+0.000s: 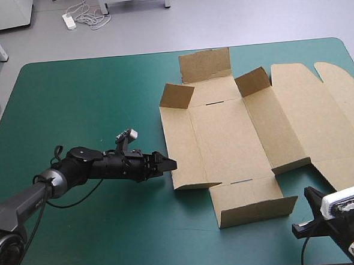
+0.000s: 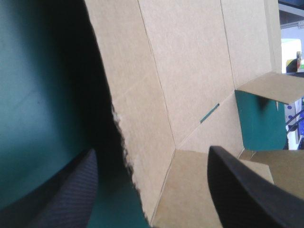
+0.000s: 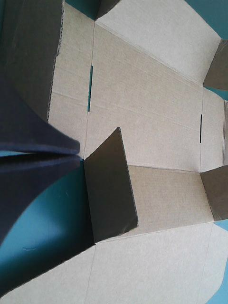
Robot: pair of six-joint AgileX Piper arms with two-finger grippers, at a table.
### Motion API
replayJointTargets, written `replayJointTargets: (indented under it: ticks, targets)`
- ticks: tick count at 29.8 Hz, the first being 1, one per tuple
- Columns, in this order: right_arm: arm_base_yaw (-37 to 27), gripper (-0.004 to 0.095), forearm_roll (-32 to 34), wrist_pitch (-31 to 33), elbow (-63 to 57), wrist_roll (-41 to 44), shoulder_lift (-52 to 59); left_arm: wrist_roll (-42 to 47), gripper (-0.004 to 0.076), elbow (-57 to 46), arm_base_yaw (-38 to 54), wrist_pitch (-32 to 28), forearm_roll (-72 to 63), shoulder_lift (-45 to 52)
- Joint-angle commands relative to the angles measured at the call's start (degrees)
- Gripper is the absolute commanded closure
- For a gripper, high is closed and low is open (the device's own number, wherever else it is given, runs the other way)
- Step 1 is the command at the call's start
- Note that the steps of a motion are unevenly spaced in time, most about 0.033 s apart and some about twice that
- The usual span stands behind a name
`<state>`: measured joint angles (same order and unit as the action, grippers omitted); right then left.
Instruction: Fold the box
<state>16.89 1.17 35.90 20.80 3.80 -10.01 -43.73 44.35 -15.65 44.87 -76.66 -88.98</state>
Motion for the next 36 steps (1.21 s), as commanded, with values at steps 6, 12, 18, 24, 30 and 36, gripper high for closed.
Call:
replayJointTargets:
  ticks: [6, 12, 18, 24, 30, 36]
  targets:
    - [0.1, 0.0927, 0.0, -4.0, 1.5, -0.3, -1.1, -9.4, 0.0251, 1.8, -0.2, 4.2, -14.6, -4.8]
    - [0.1, 0.0927, 0.0, -4.0, 1.5, -0.3, -1.1, -13.2, 0.0251, 1.9, -0.7, 6.1, -20.4, -7.0]
    - [0.1, 0.0926, 0.2, -4.0, 1.5, -0.3, -1.1, -14.3, 0.0332, 1.9, -3.5, 2.4, -20.8, -7.0]
    - [0.1, 0.0927, 0.2, -4.1, 1.5, -0.3, -1.1, -14.3, 0.039, 1.9, -4.8, -1.1, -21.5, -7.0]
    - [0.1, 0.0927, 0.3, -4.1, 1.5, -0.3, -1.1, -14.3, 0.0491, 1.9, -4.8, -3.7, -22.1, -7.0]
    - [0.1, 0.0927, 0.6, -4.1, 1.5, -0.3, -1.1, -17.2, 0.07, 1.9, -4.8, -3.9, -25.2, -7.0]
